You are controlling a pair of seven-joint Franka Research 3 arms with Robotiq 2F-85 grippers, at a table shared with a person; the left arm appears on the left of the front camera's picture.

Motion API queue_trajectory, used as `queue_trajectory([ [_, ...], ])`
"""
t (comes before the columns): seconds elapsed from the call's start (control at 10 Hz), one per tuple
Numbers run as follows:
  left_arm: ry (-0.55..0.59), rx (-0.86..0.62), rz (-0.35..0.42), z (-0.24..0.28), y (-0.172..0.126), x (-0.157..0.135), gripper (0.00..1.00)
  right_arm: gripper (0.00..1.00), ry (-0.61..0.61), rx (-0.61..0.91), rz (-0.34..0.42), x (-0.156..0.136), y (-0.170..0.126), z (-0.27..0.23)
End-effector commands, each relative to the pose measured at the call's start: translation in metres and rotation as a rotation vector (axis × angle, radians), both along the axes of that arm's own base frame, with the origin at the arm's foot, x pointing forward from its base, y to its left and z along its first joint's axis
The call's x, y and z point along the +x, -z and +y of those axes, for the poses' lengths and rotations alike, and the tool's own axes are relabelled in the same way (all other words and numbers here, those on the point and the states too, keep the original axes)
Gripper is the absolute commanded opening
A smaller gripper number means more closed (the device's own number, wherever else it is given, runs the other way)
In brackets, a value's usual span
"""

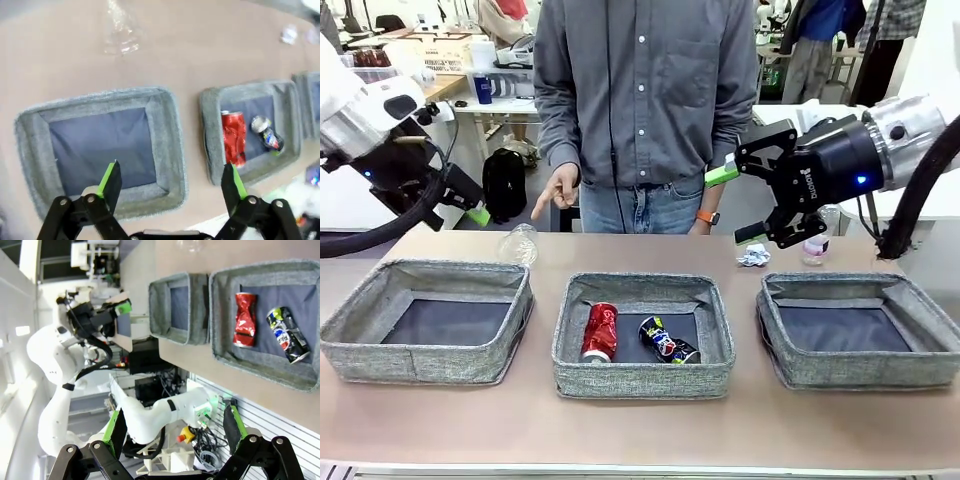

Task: Sort the waste into the appropriate baskets.
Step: Pick up the waste item pointed out by the person.

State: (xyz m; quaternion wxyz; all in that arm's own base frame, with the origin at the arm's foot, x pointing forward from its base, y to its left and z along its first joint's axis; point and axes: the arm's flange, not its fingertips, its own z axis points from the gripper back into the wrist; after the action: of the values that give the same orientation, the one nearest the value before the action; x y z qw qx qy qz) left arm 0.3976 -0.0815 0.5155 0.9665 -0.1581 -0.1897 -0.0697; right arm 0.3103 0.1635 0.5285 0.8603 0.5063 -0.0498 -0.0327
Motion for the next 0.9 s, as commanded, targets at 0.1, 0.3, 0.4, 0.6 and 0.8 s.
queue_trajectory([
  [0.1, -0.436, 0.012, 0.094, -0.019, 0.007, 0.092, 1.00, 1.00, 0.001, -0.013, 0.015, 0.001, -0.004, 0.000],
  [0.3, -0.449, 0.080, 0.161, -0.035, 0.025, 0.172, 1.00, 1.00, 0.001, -0.013, 0.015, 0.001, -0.004, 0.000],
  [0.4, -0.429, 0.105, 0.224, -0.039, 0.042, 0.207, 1.00, 1.00, 0.001, -0.013, 0.015, 0.001, -0.004, 0.000],
  [0.6, -0.401, 0.155, 0.291, -0.043, 0.075, 0.241, 1.00, 1.00, 0.001, -0.013, 0.015, 0.001, -0.004, 0.000],
  [0.8, -0.268, 0.189, 0.310, -0.043, 0.102, 0.252, 1.00, 1.00, 0.001, -0.013, 0.015, 0.001, -0.004, 0.000],
])
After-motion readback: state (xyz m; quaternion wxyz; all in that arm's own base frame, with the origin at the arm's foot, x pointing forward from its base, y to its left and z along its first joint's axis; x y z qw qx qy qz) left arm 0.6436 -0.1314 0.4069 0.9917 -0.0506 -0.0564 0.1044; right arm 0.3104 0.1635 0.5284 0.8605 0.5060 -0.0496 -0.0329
